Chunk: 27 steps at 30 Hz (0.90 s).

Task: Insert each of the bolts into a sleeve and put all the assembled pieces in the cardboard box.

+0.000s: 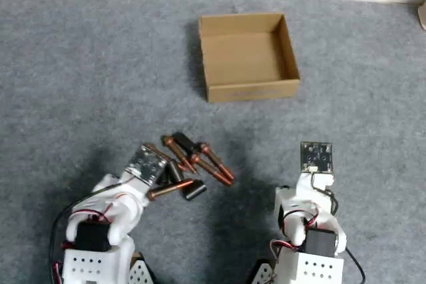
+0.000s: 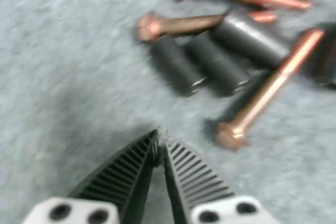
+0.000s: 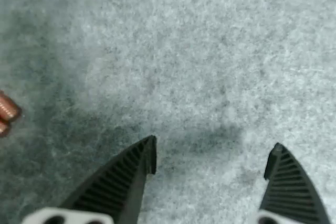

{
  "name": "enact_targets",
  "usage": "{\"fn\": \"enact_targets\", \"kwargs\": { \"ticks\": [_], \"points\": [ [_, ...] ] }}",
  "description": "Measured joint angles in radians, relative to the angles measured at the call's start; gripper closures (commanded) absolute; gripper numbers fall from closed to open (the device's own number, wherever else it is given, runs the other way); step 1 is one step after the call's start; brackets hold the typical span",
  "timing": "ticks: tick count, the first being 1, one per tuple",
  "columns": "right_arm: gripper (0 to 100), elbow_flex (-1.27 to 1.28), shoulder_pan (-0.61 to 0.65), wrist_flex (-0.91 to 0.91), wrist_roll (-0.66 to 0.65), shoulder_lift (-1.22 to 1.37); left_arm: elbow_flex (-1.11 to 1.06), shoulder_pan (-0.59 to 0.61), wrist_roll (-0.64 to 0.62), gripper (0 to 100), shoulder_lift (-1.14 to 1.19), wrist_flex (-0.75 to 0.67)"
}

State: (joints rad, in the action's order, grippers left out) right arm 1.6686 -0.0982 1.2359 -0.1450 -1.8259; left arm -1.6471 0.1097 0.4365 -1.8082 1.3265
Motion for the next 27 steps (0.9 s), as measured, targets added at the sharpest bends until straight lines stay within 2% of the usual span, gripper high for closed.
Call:
{"fn": "enact_targets", "kwargs": {
  "ticks": [3, 5, 10, 13, 17, 20, 23, 27],
  "points": [
    [68.8, 0.0, 0.003, 0.0, 0.0, 0.0, 0.144, 0.061, -0.031, 99, 0.0, -0.04],
    [68.8, 0.0, 0.002, 0.0, 0.0, 0.0, 0.272, 0.066, -0.083, 99, 0.0, -0.052],
    [68.8, -0.006, -0.038, 0.0, 0.0, 0.0, 0.644, 0.068, -0.107, 99, -0.005, -0.058],
    [68.8, -0.017, -0.08, 0.032, -0.002, -0.009, 0.756, 0.068, -0.107, 99, 0.08, -0.075],
    [68.8, -0.017, -0.206, -0.011, -0.097, -0.003, 0.778, 0.009, -0.107, 99, 0.336, -0.117],
    [68.8, -0.017, -0.29, -0.112, -0.207, -0.002, 0.809, -0.035, -0.135, 99, 0.617, -0.153],
    [68.8, -0.017, -0.278, -0.172, -0.239, 0.0, 0.884, -0.037, -0.262, 99, 0.898, -0.173],
    [68.8, -0.077, -0.118, -0.133, -0.247, 0.005, 0.97, -0.005, -0.457, 99, 1.215, -0.21]
  ]
}}
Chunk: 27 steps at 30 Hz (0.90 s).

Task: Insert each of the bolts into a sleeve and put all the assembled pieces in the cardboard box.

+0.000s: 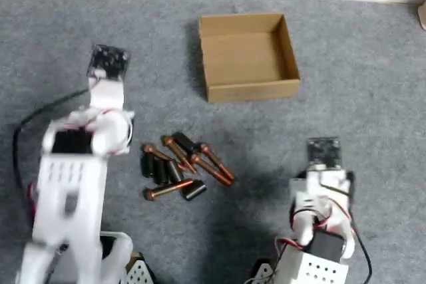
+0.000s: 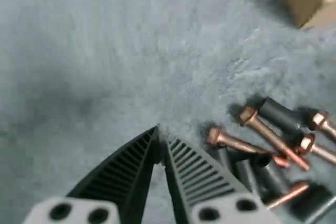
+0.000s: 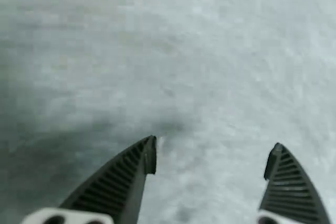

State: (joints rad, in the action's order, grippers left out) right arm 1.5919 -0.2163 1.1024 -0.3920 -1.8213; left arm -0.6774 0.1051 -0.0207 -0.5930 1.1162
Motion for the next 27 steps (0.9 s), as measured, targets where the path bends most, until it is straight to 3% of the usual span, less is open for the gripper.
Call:
{"fn": "enact_targets", "kwargs": {
  "ticks": [6, 14, 18, 22, 27],
  "points": [
    [68.8, -0.141, 0.196, 0.034, -0.002, 0.244, 0.008, 0.003, -0.187, 99, 0.132, -0.055],
    [68.8, -0.508, 0.446, 0.034, 0.095, 0.868, -0.018, 0.0, -0.213, 99, 0.141, -0.064],
    [68.8, -0.658, 0.549, 0.023, 0.164, 1.142, -0.018, -0.061, -0.216, 99, 0.144, -0.077],
    [68.8, -0.698, 0.566, -0.064, 0.261, 1.275, -0.034, -0.203, -0.216, 99, 0.147, -0.124],
    [68.8, -0.667, 0.48, -0.095, 0.298, 1.269, -0.094, -0.324, -0.258, 99, 0.147, -0.17]
  ]
}}
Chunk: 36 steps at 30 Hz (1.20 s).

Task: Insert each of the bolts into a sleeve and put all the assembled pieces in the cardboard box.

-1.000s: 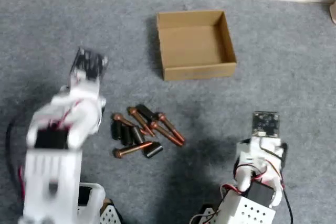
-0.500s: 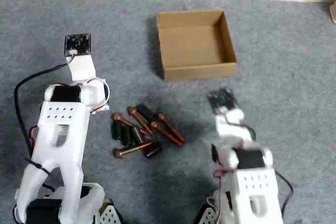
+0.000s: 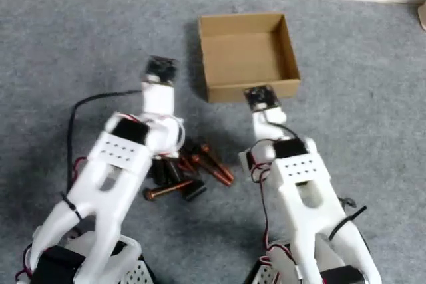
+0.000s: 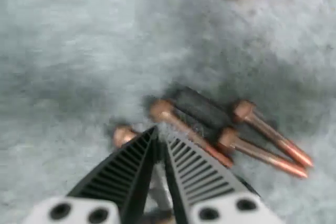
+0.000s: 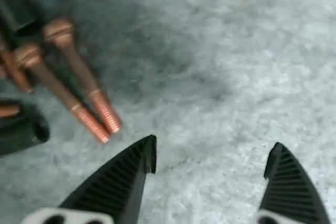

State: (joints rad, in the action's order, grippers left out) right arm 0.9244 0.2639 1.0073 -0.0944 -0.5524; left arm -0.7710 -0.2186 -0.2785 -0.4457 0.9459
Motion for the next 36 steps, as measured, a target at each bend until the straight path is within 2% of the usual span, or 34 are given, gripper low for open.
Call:
{"fn": "enact_targets", "kwargs": {
  "ticks": [6, 9, 12, 17, 21, 25, 29, 33, 36],
  "points": [
    [68.8, 0.089, -0.074, -0.114, 0.029, -0.061, -0.014, 0.006, -0.399, 99, 0.0, -0.008],
    [68.8, 0.118, -0.087, -0.166, 0.029, -0.055, -0.008, -0.014, -0.499, 99, 0.0, -0.008],
    [68.8, 0.118, -0.097, -0.175, 0.029, -0.015, -0.006, -0.069, -0.525, 95, 0.003, -0.009],
    [68.8, 0.118, -0.137, -0.175, 0.009, 0.057, -0.006, -0.117, -0.531, 77, 0.069, -0.018],
    [68.8, 0.107, -0.206, -0.175, 0.003, 0.064, -0.006, -0.114, -0.531, 77, 0.163, -0.063],
    [68.8, 0.107, -0.207, -0.175, 0.0, 0.064, 0.048, -0.104, -0.548, 77, 0.19, -0.058],
    [68.8, 0.106, -0.172, -0.164, 0.0, 0.064, 0.135, 0.029, -0.548, 76, 0.19, 0.049],
    [68.8, 0.063, -0.064, -0.147, 0.055, 0.069, 0.19, 0.232, -0.548, 76, 0.19, 0.097],
    [68.8, -0.014, 0.046, -0.11, 0.109, 0.069, 0.198, 0.341, -0.548, 76, 0.19, 0.1]
  ]
}}
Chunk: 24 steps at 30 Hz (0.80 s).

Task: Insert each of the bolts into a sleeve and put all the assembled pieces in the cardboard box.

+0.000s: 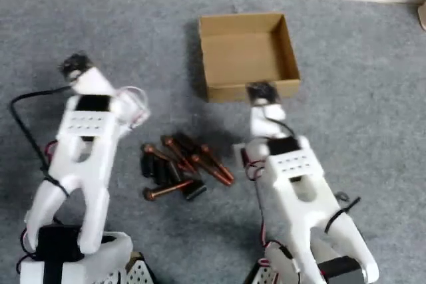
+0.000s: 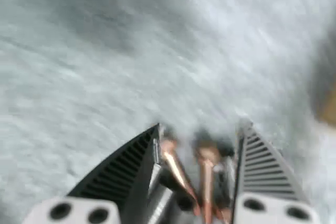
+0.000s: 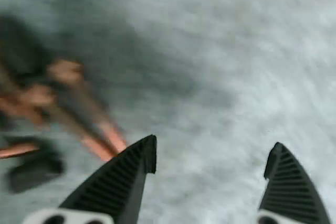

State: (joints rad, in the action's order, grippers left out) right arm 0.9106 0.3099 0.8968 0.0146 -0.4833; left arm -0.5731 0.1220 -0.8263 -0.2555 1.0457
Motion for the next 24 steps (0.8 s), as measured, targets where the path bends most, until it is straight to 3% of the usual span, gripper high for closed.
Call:
{"fn": "enact_targets", "kwargs": {
  "ticks": [8, 18, 24],
  "points": [
    [68.8, -0.252, 0.393, 0.063, -0.037, 0.044, 0.015, 0.141, 0.0, 76, 0.0, 0.003],
    [68.8, -0.525, 0.413, 0.051, -0.129, 0.566, 0.015, 0.173, 0.0, 76, 0.0, 0.003],
    [68.8, -0.605, 0.416, 0.046, -0.186, 0.692, 0.015, 0.173, 0.0, 76, 0.0, 0.003]
  ]
}}
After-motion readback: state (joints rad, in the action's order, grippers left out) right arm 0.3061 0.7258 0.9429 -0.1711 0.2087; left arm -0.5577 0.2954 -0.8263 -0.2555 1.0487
